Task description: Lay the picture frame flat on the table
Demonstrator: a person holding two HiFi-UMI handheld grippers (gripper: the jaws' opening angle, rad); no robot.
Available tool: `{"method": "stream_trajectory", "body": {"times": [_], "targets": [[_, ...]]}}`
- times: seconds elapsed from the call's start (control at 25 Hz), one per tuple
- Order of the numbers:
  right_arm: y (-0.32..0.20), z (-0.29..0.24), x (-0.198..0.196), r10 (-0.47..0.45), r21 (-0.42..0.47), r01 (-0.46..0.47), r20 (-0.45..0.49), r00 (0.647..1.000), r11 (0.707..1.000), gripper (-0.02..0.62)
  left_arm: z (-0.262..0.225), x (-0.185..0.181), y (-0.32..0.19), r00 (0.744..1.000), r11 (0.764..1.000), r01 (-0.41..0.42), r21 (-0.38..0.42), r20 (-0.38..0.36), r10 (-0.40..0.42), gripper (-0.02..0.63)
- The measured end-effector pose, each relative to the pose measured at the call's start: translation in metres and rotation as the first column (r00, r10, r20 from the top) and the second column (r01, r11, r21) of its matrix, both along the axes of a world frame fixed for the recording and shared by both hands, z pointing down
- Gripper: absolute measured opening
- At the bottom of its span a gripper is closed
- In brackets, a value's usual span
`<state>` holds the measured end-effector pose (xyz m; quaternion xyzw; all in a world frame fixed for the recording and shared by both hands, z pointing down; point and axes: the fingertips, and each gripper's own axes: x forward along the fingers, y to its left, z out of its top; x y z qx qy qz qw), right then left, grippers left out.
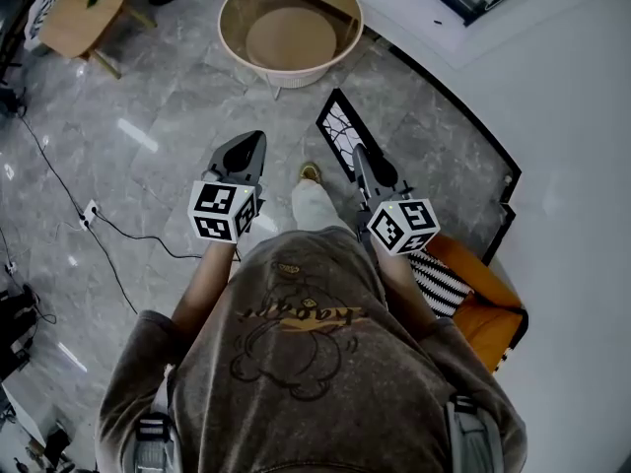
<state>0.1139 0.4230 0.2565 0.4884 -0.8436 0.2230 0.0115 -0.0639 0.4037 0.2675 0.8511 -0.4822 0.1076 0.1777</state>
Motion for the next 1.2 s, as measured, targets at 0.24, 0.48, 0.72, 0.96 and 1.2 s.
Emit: {"method": "stream_trajectory", "body": {"times": [0.24,0.48,0.72,0.96,1.2], "targets": [[-0.045,-0.005,0.009,-0.017,-0.009,0.017,0.003,1.0,1.0,0.048,-0.006,0.013,-0.043,1.0,1.0,0.004,-0.014,-0.009,-0.005,0.017],[-0.092,-0.008,0.019,-0.048,-0.007,0.048,0.002,0.999,0.999,0.048,-0.01,0.024,-0.088,1.0,1.0,0.027,-0.011,-0.011,-0.027,0.018],[-0.134,-0.008,0.028,-0.098,-0.007,0.098,0.007,0.995,0.995,0.048,-0.012,0.036,-0.128,0.997,0.997,0.071,-0.008,-0.013,-0.071,0.018],[-0.169,-0.006,0.03,-0.134,-0.008,0.134,0.006,0.991,0.991,0.048,-0.017,0.035,-0.152,0.994,0.994,0.108,0.001,-0.01,-0.108,0.018],[-0.188,-0.001,0.032,-0.142,-0.015,0.142,0.01,0.99,0.99,0.048,-0.014,0.029,-0.167,0.991,0.991,0.132,-0.005,-0.003,-0.132,0.018]]}}
